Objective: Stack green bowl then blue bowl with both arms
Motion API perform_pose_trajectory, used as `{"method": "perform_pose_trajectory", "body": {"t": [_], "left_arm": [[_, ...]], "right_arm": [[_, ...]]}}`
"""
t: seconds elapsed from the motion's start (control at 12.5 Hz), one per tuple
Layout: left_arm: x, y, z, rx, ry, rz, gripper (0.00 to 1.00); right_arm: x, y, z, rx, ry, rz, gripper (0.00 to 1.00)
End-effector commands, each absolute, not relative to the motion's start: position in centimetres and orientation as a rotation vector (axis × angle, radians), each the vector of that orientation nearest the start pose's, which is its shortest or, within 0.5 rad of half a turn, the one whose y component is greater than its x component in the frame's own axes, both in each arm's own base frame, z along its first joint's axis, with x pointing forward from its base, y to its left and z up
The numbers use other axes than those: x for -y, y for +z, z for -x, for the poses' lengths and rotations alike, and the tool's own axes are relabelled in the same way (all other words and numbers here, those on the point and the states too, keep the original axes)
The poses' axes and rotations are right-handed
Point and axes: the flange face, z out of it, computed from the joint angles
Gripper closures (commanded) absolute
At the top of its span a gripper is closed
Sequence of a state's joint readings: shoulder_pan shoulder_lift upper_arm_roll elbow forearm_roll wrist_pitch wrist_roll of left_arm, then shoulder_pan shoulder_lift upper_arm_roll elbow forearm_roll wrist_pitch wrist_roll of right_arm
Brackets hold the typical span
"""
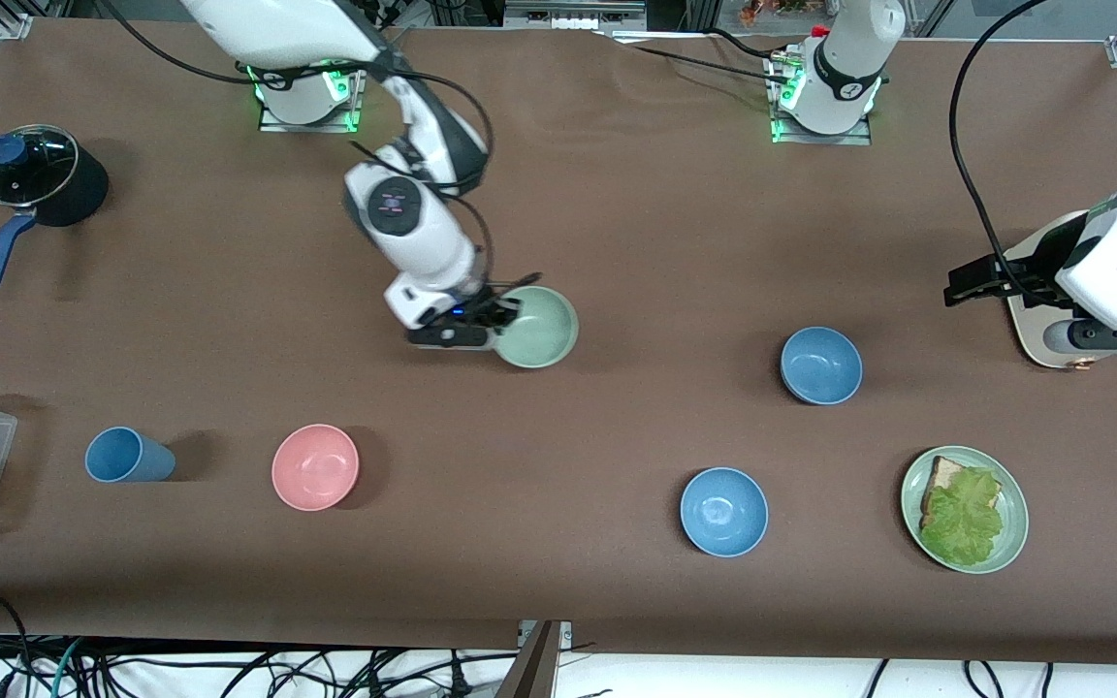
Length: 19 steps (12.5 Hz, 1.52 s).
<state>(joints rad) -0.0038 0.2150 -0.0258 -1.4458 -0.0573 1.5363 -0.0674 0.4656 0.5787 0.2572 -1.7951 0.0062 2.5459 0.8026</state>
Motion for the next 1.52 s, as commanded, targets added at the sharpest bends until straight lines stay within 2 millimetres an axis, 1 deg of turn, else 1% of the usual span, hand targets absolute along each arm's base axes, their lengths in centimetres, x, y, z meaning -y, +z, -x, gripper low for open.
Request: {"method": "perform_pose_trajectory", "body": {"t": [0.0, 0.08, 0.16, 0.24, 0.32, 0.4, 0.48, 0.56, 0.64, 0.72, 0.8, 0.88, 0.96, 1.04, 1.2, 1.28, 1.36, 1.44], "left_arm": [[2.0, 55.7, -61.6, 0.036, 0.191, 3.184, 0.00], [2.0, 54.7, -61.9, 0.039, 0.218, 3.182, 0.00], [2.1, 54.1, -62.1, 0.045, 0.230, 3.181, 0.00], [2.1, 53.3, -62.7, 0.045, 0.217, 3.192, 0.00], [2.4, 52.6, -63.2, 0.041, 0.174, 3.225, 0.00], [2.5, 50.9, -63.3, 0.041, 0.198, 3.228, 0.00], [2.5, 49.7, -63.4, 0.043, 0.225, 3.224, 0.00], [2.4, 48.3, -64.1, 0.042, 0.227, 3.216, 0.00], [2.2, 47.1, -64.5, 0.046, 0.234, 3.213, 0.00], [2.4, 45.3, -65.0, 0.045, 0.254, 3.212, 0.00], [2.6, 43.4, -64.9, 0.043, 0.259, 3.210, 0.00], [2.6, 41.2, -64.4, 0.045, 0.263, 3.209, 0.00], [2.6, 39.3, -64.1, -0.025, 0.251, 3.212, 0.00], [2.4, 37.3, -63.7, -0.086, 0.228, 3.216, 0.00], [1.8, 33.7, -62.8, -0.130, 0.163, 3.216, 0.00], [1.6, 32.4, -62.4, -0.139, 0.140, 3.216, 0.01], [1.5, 31.2, -62.3, -0.132, 0.118, 3.215, 0.01], [1.5, 29.3, -61.9, -0.122, 0.103, 3.218, 0.01]], "right_arm": [[-50.4, 22.6, -52.0, -0.303, -0.087, 2.891, 1.00], [-51.6, 21.6, -51.5, -0.325, -0.107, 2.899, 1.00], [-51.8, 20.8, -51.2, -0.324, -0.119, 2.913, 1.00], [-51.8, 20.4, -51.2, -0.321, -0.130, 2.913, 0.62], [-51.7, 20.3, -51.3, -0.310, -0.143, 2.917, 0.01], [-51.3, 20.8, -51.9, -0.304, -0.162, 2.919, 0.00], [-50.4, 21.8, -52.8, -0.308, -0.183, 2.926, 0.00], [-48.9, 24.0, -54.3, -0.332, -0.205, 2.943, 0.00], [-46.5, 27.4, -56.1, -0.346, -0.222, 2.970, 0.00], [-42.5, 31.0, -58.5, -0.346, -0.216, 3.000, 0.00], [-38.3, 33.4, -60.6, -0.298, -0.190, 3.044, 0.00], [-35.1, 35.8, -61.6, -0.207, -0.182, 3.065, 0.00], [-32.0, 37.9, -62.1, -0.166, -0.157, 3.074, 0.00], [-28.3, 40.3, -62.8, -0.185, -0.139, 3.047, 0.00], [-21.2, 44.7, -62.6, -0.135, -0.024, 2.998, 0.00], [-17.5, 46.5, -62.4, -0.098, 0.041, 2.982, 0.00], [-14.7, 48.6, -61.8, -0.075, 0.070, 2.977, 0.00], [-12.4, 50.5, -61.0, -0.094, 0.093, 2.981, 0.00]]}}
